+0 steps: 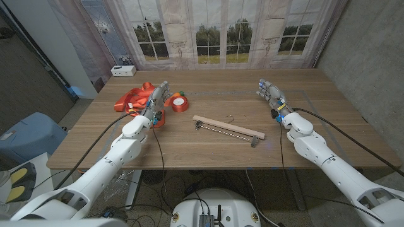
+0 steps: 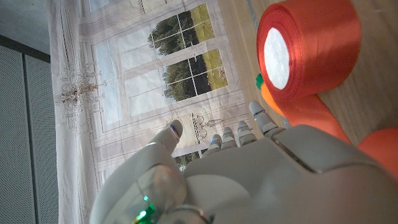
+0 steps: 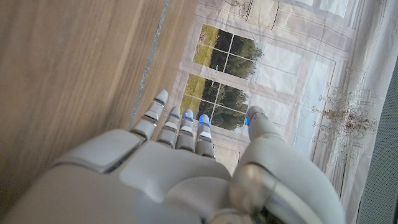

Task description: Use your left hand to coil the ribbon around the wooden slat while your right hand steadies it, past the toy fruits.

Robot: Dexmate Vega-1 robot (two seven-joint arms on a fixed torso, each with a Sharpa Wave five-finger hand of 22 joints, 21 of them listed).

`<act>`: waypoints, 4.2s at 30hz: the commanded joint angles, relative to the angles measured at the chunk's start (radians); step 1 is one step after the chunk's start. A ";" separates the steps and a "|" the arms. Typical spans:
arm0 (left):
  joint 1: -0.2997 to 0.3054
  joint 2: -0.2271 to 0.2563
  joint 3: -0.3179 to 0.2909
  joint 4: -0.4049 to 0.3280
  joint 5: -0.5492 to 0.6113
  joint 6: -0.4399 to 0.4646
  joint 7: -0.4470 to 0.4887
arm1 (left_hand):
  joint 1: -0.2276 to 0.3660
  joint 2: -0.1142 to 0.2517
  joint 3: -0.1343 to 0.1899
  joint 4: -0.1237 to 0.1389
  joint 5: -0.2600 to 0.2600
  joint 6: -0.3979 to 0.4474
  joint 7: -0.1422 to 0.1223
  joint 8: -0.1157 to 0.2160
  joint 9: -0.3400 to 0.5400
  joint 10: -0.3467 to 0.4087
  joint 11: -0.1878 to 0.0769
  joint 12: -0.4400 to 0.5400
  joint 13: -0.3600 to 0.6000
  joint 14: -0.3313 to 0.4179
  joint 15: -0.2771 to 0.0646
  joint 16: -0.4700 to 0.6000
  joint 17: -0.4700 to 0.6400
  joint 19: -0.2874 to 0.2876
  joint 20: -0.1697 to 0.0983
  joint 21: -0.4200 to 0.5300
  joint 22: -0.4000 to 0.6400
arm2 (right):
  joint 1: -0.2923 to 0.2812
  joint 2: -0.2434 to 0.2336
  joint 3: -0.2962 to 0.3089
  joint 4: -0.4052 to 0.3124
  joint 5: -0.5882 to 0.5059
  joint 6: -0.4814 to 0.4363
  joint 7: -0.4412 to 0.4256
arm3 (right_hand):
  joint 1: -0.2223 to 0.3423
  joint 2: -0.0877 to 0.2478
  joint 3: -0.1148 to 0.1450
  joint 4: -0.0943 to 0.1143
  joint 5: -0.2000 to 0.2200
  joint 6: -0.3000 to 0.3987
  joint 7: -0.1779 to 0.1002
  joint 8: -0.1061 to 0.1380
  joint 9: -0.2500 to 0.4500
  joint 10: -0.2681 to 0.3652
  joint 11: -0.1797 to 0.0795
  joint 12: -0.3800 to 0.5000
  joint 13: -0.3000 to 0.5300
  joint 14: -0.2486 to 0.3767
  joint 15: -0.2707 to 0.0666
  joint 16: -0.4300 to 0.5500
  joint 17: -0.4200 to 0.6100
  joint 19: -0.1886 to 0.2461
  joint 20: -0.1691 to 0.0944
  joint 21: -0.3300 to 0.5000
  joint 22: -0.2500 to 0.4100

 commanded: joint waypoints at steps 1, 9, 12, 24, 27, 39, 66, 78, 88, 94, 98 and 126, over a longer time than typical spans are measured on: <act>0.018 0.022 0.005 -0.037 0.035 0.003 0.031 | 0.013 0.003 0.009 -0.006 0.006 -0.005 -0.001 0.004 0.003 -0.007 -0.002 0.005 0.004 -0.007 -0.004 0.005 0.000 -0.006 0.001 0.003 0.002 | -0.044 -0.049 -0.001 -0.103 -0.051 -0.054 -0.078 | 0.016 -0.003 0.009 -0.009 0.003 0.014 -0.002 0.008 0.001 0.017 -0.003 0.008 0.004 0.010 -0.001 0.007 0.005 0.009 0.000 0.003 0.002; 0.043 0.062 0.015 -0.115 0.103 0.055 0.111 | 0.028 -0.019 0.009 -0.034 0.002 0.019 -0.023 0.011 0.003 -0.001 -0.010 0.006 0.003 0.000 -0.008 0.002 -0.005 0.002 -0.001 -0.006 0.002 | -0.089 -0.126 -0.011 -0.236 -0.134 -0.155 -0.164 | 0.031 -0.009 0.012 -0.024 -0.002 0.030 -0.011 0.013 0.002 0.028 -0.005 0.010 0.005 0.018 -0.002 0.009 0.003 0.013 0.003 0.000 0.002; 0.050 0.080 0.019 -0.146 0.126 0.082 0.136 | 0.035 -0.030 0.006 -0.049 -0.002 0.036 -0.029 0.015 0.004 0.011 -0.008 0.010 0.004 0.009 -0.007 0.003 -0.007 0.009 0.003 -0.009 0.002 | -0.108 -0.151 -0.012 -0.282 -0.159 -0.190 -0.190 | 0.038 -0.010 0.013 -0.029 -0.004 0.039 -0.013 0.015 0.002 0.033 -0.009 0.011 0.005 0.022 -0.006 0.011 0.003 0.017 0.003 -0.002 0.002; 0.066 0.142 0.037 -0.264 0.240 0.205 0.243 | 0.070 -0.045 0.003 -0.108 -0.015 0.067 -0.046 0.016 0.005 0.042 0.000 0.017 0.004 0.045 -0.004 0.007 -0.007 0.026 0.009 -0.026 0.003 | -0.180 -0.262 -0.010 -0.494 -0.275 -0.372 -0.292 | 0.058 -0.014 0.017 -0.041 -0.008 0.054 -0.021 0.017 0.002 0.051 -0.021 0.014 0.006 0.037 -0.013 0.015 0.002 0.024 0.006 -0.006 0.002; 0.068 0.152 0.041 -0.286 0.258 0.232 0.256 | 0.075 -0.046 0.002 -0.117 -0.017 0.075 -0.049 0.017 0.005 0.048 -0.001 0.018 0.005 0.052 -0.004 0.008 -0.007 0.030 0.013 -0.028 0.003 | -0.195 -0.280 -0.009 -0.532 -0.294 -0.406 -0.305 | 0.062 -0.015 0.018 -0.043 -0.009 0.057 -0.023 0.017 0.003 0.055 -0.023 0.015 0.006 0.042 -0.016 0.017 0.002 0.026 0.007 -0.007 0.002; 0.085 0.194 0.051 -0.377 0.324 0.331 0.301 | 0.093 -0.049 -0.003 -0.148 -0.025 0.096 -0.058 0.017 0.006 0.067 0.005 0.020 0.006 0.071 0.000 0.007 -0.007 0.033 0.026 -0.041 0.004 | -0.233 -0.355 -0.014 -0.680 -0.377 -0.571 -0.337 | 0.075 -0.016 0.019 -0.046 -0.011 0.075 -0.030 0.021 0.003 0.069 -0.032 0.017 0.007 0.053 -0.028 0.021 0.002 0.035 0.012 -0.010 0.002; 0.115 0.223 0.049 -0.440 0.368 0.369 0.309 | 0.090 -0.036 -0.012 -0.158 -0.029 0.106 -0.051 0.011 0.007 0.071 0.014 0.015 0.008 0.075 0.008 0.005 -0.001 0.038 0.041 -0.058 0.006 | -0.241 -0.469 -0.113 -0.974 -0.589 -1.001 -0.342 | 0.098 -0.017 0.018 -0.044 -0.012 0.110 -0.050 0.024 0.004 0.105 -0.054 0.021 0.008 0.094 -0.062 0.037 0.006 0.068 0.017 -0.012 0.003; 0.116 0.224 0.046 -0.435 0.368 0.359 0.298 | 0.086 -0.033 -0.013 -0.156 -0.030 0.106 -0.051 0.010 0.007 0.070 0.013 0.014 0.008 0.074 0.008 0.004 0.000 0.040 0.042 -0.061 0.007 | -0.182 -0.484 -0.210 -1.038 -0.671 -1.149 -0.292 | 0.107 -0.016 0.018 -0.043 -0.012 0.117 -0.056 0.023 0.004 0.117 -0.060 0.022 0.008 0.108 -0.073 0.042 0.007 0.084 0.016 -0.011 0.003; 0.108 0.220 0.049 -0.424 0.367 0.355 0.286 | 0.083 -0.031 -0.014 -0.155 -0.030 0.107 -0.051 0.009 0.007 0.070 0.015 0.013 0.008 0.073 0.008 0.004 0.001 0.041 0.041 -0.064 0.007 | -0.137 -0.488 -0.288 -1.063 -0.734 -1.222 -0.259 | 0.123 -0.017 0.021 -0.049 -0.011 0.132 -0.058 0.025 0.004 0.125 -0.065 0.021 0.009 0.114 -0.082 0.043 0.006 0.095 0.013 -0.011 0.003; 0.100 0.216 0.052 -0.415 0.368 0.350 0.281 | 0.081 -0.030 -0.014 -0.155 -0.030 0.107 -0.050 0.009 0.007 0.070 0.015 0.013 0.008 0.073 0.007 0.003 0.001 0.042 0.041 -0.065 0.007 | -0.109 -0.491 -0.330 -1.074 -0.764 -1.254 -0.230 | 0.132 -0.020 0.022 -0.051 -0.010 0.144 -0.059 0.028 0.004 0.130 -0.067 0.021 0.009 0.119 -0.086 0.043 0.005 0.099 0.014 -0.013 0.004; 0.095 0.214 0.056 -0.410 0.369 0.349 0.277 | 0.081 -0.029 -0.014 -0.155 -0.030 0.106 -0.050 0.009 0.007 0.070 0.015 0.013 0.008 0.073 0.008 0.003 0.001 0.043 0.041 -0.065 0.007 | -0.092 -0.492 -0.356 -1.079 -0.780 -1.274 -0.209 | 0.135 -0.021 0.022 -0.051 -0.010 0.151 -0.061 0.029 0.005 0.133 -0.067 0.021 0.009 0.122 -0.087 0.044 0.005 0.101 0.014 -0.013 0.004; 0.055 0.199 0.074 -0.360 0.361 0.342 0.244 | 0.074 -0.026 -0.016 -0.153 -0.030 0.107 -0.050 0.008 0.007 0.070 0.016 0.011 0.009 0.071 0.008 0.002 0.001 0.047 0.042 -0.072 0.007 | 0.041 -0.440 -0.531 -1.027 -0.856 -1.368 -0.079 | 0.180 -0.051 0.025 -0.062 -0.006 0.182 -0.066 0.031 0.005 0.145 -0.080 0.018 0.009 0.137 -0.103 0.042 -0.001 0.121 0.013 -0.017 0.004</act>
